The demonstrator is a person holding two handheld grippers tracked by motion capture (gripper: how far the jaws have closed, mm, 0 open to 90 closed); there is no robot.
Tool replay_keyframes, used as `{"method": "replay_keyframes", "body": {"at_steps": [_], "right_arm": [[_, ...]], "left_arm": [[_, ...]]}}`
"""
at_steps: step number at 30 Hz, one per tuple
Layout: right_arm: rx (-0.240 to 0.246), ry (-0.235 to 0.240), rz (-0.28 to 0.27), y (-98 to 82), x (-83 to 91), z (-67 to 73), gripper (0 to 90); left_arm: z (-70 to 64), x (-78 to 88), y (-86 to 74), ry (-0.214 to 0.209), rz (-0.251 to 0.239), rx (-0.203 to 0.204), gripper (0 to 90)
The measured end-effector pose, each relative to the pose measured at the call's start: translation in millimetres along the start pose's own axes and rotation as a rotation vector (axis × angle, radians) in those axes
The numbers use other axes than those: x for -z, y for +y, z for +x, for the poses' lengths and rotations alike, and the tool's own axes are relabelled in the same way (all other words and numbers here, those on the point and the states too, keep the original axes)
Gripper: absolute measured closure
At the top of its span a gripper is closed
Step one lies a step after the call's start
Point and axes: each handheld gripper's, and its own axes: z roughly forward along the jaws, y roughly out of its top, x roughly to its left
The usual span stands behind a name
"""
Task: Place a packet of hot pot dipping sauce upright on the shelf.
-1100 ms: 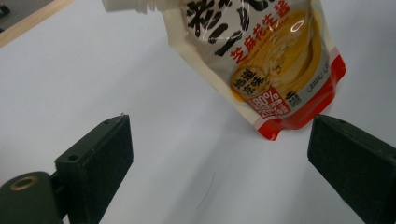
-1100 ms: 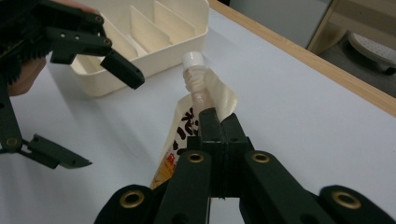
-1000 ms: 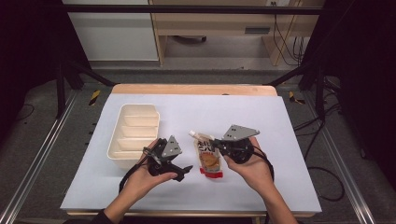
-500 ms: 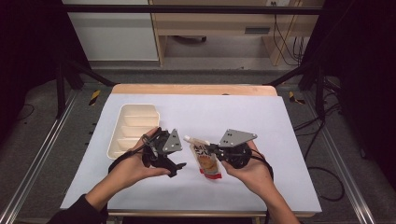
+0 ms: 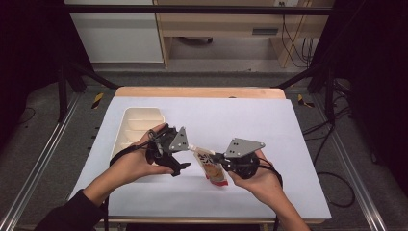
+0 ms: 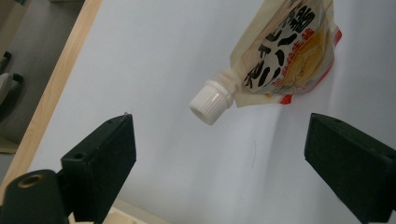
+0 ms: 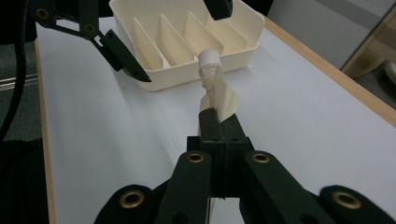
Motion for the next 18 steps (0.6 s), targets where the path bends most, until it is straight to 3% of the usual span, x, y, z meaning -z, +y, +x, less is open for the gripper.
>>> {"method": "replay_keyframes", "body": {"at_steps": [6, 12, 18], "right_arm": [[0.010, 0.014, -0.003, 0.7, 0.4, 2.7, 90.0], [0.021, 0.026, -0.001, 2.1, 1.1, 3.3, 90.0], [0.036, 0.042, 0.000, 3.0, -0.5, 5.1, 90.0]], "left_arm": [[1.0, -0.3, 3.8, -0.020, 0.018, -0.052, 15.7], [1.0, -1.7, 8.9, -0.046, 0.041, -0.114, 28.6], [3.0, -3.6, 17.5, -0.080, 0.055, -0.124, 30.8]]}}
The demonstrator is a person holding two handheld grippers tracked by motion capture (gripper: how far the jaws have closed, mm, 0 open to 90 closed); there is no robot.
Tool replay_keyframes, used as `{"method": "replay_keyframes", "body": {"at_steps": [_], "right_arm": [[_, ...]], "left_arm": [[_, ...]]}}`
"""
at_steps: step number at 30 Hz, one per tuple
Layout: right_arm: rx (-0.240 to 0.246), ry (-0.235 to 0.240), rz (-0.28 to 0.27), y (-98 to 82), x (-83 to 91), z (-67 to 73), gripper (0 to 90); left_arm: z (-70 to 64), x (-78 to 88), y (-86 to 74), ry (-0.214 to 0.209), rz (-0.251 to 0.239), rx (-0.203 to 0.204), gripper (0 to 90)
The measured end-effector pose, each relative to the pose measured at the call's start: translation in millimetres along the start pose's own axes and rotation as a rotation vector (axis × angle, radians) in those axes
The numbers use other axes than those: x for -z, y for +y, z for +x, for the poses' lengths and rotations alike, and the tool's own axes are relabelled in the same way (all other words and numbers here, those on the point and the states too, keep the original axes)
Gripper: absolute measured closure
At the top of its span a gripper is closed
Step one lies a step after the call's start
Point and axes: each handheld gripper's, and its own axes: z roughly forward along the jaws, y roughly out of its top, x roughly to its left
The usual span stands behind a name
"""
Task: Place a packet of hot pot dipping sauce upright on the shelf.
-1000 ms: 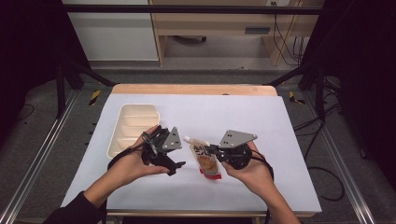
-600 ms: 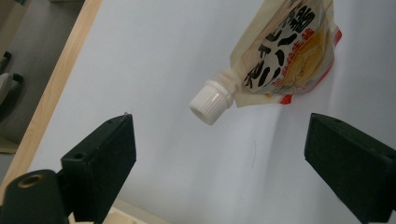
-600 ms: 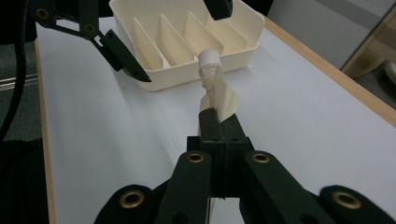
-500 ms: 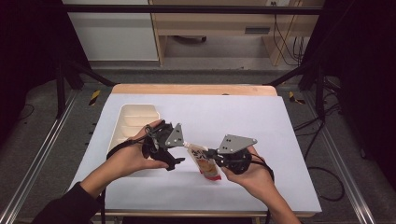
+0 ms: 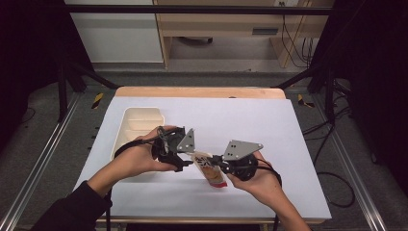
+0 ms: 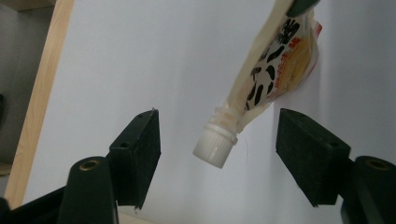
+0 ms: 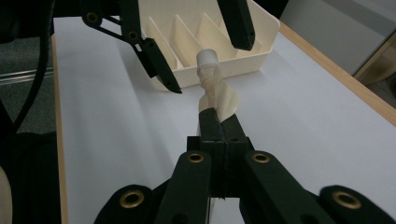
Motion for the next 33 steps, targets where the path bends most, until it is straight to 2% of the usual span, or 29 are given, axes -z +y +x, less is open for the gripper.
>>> {"method": "replay_keyframes", "body": {"at_steps": [5, 10, 19, 25, 29, 33], "right_arm": [[0.018, 0.011, 0.006, 1.5, -1.3, 2.1, 90.0], [0.027, 0.019, 0.008, 2.4, -1.9, 3.1, 90.0], [0.025, 0.028, 0.006, 2.3, -2.3, 3.8, 90.0], [0.025, 0.027, 0.004, 1.4, -1.1, 3.0, 90.0], [0.020, 0.029, 0.001, 0.4, -0.5, 3.1, 90.0], [0.020, 0.028, 0.000, 0.2, -0.3, 3.2, 90.0]], "left_arm": [[2.0, -2.6, 2.6, -0.031, -0.010, -0.002, 33.8], [0.6, -7.2, 4.8, -0.062, 0.013, -0.029, 36.9], [2.4, -13.7, 11.3, -0.101, 0.015, -0.042, 51.2], [1.8, -17.6, 13.9, -0.121, 0.026, -0.055, 56.9], [3.5, -22.5, 12.9, -0.131, 0.040, -0.050, 59.3], [4.8, -24.4, 12.4, -0.149, 0.042, -0.042, 67.5]]}}
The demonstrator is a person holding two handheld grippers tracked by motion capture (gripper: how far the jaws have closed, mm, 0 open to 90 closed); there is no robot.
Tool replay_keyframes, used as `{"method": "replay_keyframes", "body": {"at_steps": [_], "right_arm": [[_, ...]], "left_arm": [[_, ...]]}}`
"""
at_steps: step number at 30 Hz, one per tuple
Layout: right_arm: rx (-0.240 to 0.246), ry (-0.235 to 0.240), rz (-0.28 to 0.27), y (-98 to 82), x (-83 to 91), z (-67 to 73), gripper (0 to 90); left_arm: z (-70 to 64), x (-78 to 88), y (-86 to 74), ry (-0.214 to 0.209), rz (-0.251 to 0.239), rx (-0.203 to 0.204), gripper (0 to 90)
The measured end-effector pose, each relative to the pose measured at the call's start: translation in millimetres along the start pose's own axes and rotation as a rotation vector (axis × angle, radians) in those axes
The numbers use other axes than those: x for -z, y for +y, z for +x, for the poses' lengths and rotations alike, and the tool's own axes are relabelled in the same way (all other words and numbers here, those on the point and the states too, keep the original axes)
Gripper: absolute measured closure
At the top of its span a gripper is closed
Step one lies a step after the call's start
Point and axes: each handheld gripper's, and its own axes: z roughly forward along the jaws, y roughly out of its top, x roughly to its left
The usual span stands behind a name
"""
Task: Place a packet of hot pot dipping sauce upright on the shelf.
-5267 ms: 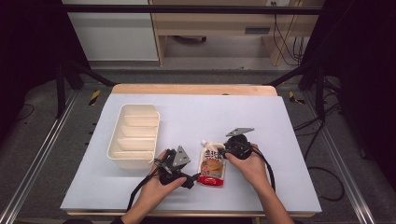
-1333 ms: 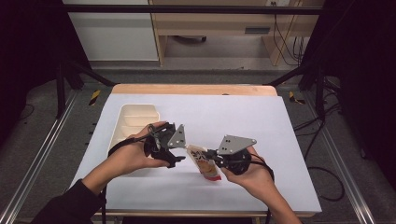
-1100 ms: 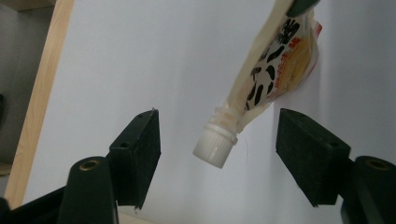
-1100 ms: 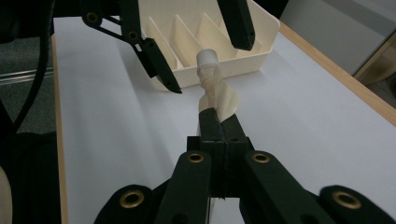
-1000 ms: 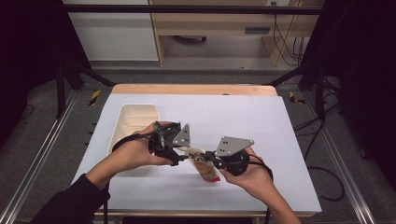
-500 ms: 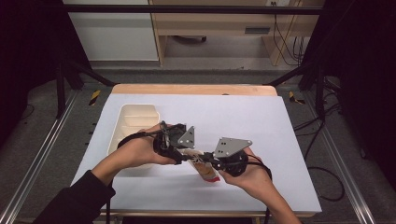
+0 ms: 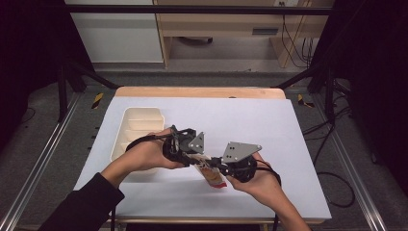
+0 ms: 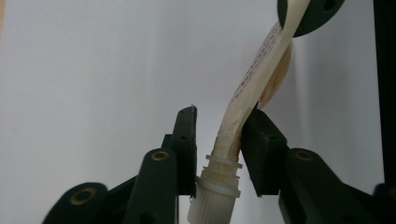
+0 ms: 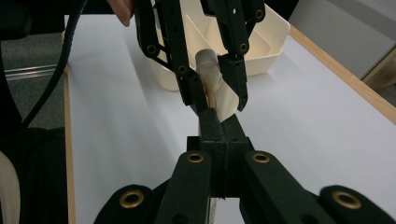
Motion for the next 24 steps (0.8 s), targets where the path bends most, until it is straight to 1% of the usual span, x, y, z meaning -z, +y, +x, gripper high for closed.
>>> {"method": "replay_keyframes", "body": {"at_steps": [1, 2, 3, 5, 9, 10, 11, 13, 15, 16, 17, 18, 20, 22, 23, 24], "right_arm": [[-0.001, 0.001, 0.000, -0.3, 0.2, 0.0, 90.0], [-0.001, 0.001, 0.000, -0.3, 0.2, 0.0, 90.0], [-0.002, 0.002, -0.001, -0.6, 0.2, -0.2, 90.0], [-0.004, 0.004, -0.001, -1.3, 0.7, -1.0, 90.0], [-0.009, 0.010, -0.005, -3.7, 1.4, -2.0, 90.0], [-0.012, 0.009, -0.004, -4.7, 2.1, -2.4, 86.7], [-0.019, 0.000, -0.005, -5.8, 2.5, -3.0, 81.1], [-0.025, -0.018, -0.005, -9.1, 3.3, -4.3, 66.6], [-0.036, -0.047, 0.007, -13.7, 3.3, -4.6, 48.5], [-0.031, -0.061, 0.018, -16.6, 3.4, -3.6, 45.9], [-0.015, -0.082, 0.017, -20.1, 4.1, -1.7, 41.7], [-0.015, -0.112, 0.014, -24.9, 4.7, 0.0, 34.6], [-0.044, -0.144, 0.020, -32.3, 5.2, 0.8, 24.5], [-0.102, -0.163, 0.049, -43.0, 4.4, -1.1, 13.9], [-0.149, -0.204, 0.092, -54.6, 3.7, -2.8, 12.2], [-0.149, -0.204, 0.092, -54.6, 3.7, -2.8, 12.2]], "left_arm": [[0.2, 0.2, 0.1, -0.002, 0.003, -0.004, 70.0], [0.2, 0.1, 0.3, -0.004, 0.004, -0.003, 70.0], [-0.7, -0.2, 0.6, -0.007, 0.004, 0.002, 72.2], [-1.1, 0.0, 1.6, -0.008, 0.013, -0.006, 73.3], [-2.2, 0.0, 3.1, -0.010, 0.003, -0.004, 74.0], [-2.6, 0.1, 3.4, -0.011, 0.004, -0.004, 74.4], [-2.5, -0.1, 3.6, -0.012, 0.009, -0.010, 74.8], [-2.0, -0.4, 4.0, -0.008, 0.014, -0.008, 75.7], [-1.9, -1.2, 4.6, -0.004, 0.011, -0.003, 75.8], [-1.7, -1.3, 5.0, -0.005, 0.016, -0.008, 75.8], [-1.3, -1.5, 5.4, -0.004, 0.022, -0.004, 75.8], [-1.2, -1.6, 5.8, -0.003, 0.028, -0.006, 75.9], [-1.4, -2.0, 6.6, -0.002, 0.034, -0.001, 75.9], [-1.5, -1.9, 8.4, -0.002, 0.042, -0.002, 75.9], [-1.7, -2.2, 9.4, 0.000, 0.041, -0.003, 75.9], [-1.9, -2.1, 10.6, -0.002, 0.049, -0.003, 75.9]]}}
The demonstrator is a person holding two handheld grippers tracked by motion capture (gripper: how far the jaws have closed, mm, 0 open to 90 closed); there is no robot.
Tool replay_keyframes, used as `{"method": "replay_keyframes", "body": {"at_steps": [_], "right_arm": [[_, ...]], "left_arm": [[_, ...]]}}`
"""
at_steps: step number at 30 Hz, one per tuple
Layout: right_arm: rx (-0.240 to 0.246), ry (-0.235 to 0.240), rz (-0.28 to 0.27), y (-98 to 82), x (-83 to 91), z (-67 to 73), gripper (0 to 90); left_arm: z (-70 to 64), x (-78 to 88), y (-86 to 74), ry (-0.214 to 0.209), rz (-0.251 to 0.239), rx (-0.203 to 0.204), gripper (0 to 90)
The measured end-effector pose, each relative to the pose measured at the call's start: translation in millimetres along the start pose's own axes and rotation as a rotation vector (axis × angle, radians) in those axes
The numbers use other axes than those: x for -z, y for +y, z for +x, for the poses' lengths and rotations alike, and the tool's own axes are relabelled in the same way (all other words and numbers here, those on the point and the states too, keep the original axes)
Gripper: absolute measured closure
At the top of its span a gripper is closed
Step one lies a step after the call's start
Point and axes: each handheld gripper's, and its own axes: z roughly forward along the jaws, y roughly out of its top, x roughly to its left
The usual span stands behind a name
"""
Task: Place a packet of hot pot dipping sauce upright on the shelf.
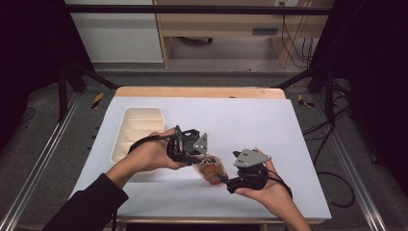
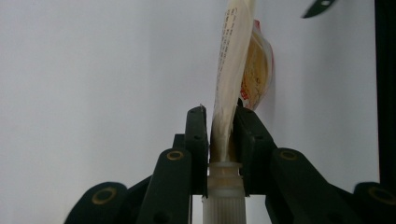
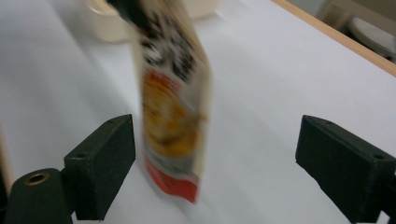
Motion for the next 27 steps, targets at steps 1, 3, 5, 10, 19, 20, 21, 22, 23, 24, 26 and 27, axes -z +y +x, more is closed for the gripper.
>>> {"method": "replay_keyframes", "body": {"at_steps": [1, 3, 5, 10, 19, 20, 21, 22, 23, 24, 26, 27], "right_arm": [[-0.006, -0.027, 0.009, -6.2, -1.2, -1.6, 9.9], [-0.029, -0.062, 0.047, -17.4, -4.9, -6.2, 6.8], [-0.068, -0.070, 0.072, -25.6, -8.6, -11.6, 6.3], [-0.090, -0.097, 0.093, -35.8, -11.7, -18.6, 6.5], [-0.122, -0.116, 0.101, -44.6, -9.0, -24.7, 7.3], [-0.124, -0.119, 0.099, -44.5, -7.6, -25.2, 7.3], [-0.128, -0.119, 0.091, -44.5, -6.7, -25.9, 7.3], [-0.134, -0.120, 0.088, -44.5, -5.4, -26.8, 7.2], [-0.136, -0.123, 0.086, -44.8, -4.9, -27.7, 7.1], [-0.144, -0.126, 0.086, -45.0, -4.7, -27.8, 7.1], [-0.147, -0.127, 0.089, -45.6, -3.6, -28.6, 7.0], [-0.148, -0.132, 0.088, -45.6, -3.4, -28.7, 7.0]], "left_arm": [[-0.2, 0.1, 1.4, 0.000, 0.008, 0.001, 75.9], [0.1, -0.3, 3.5, 0.000, 0.013, 0.007, 75.9], [1.0, -0.4, 5.7, -0.002, 0.021, 0.014, 76.0], [4.5, -1.5, 16.2, -0.017, 0.056, 0.024, 76.1], [8.4, -5.5, 48.9, -0.031, 0.123, -0.021, 76.1], [8.2, -5.5, 51.5, -0.032, 0.132, -0.024, 76.1], [8.2, -5.3, 54.4, -0.035, 0.141, -0.029, 76.1], [7.9, -4.2, 56.9, -0.035, 0.160, -0.043, 76.2], [7.6, -4.1, 58.1, -0.031, 0.163, -0.040, 76.1], [7.5, -3.5, 59.8, -0.025, 0.175, -0.047, 76.2], [7.4, -1.7, 61.6, -0.020, 0.184, -0.051, 76.1], [7.5, 0.2, 62.1, -0.017, 0.190, -0.057, 76.2]]}}
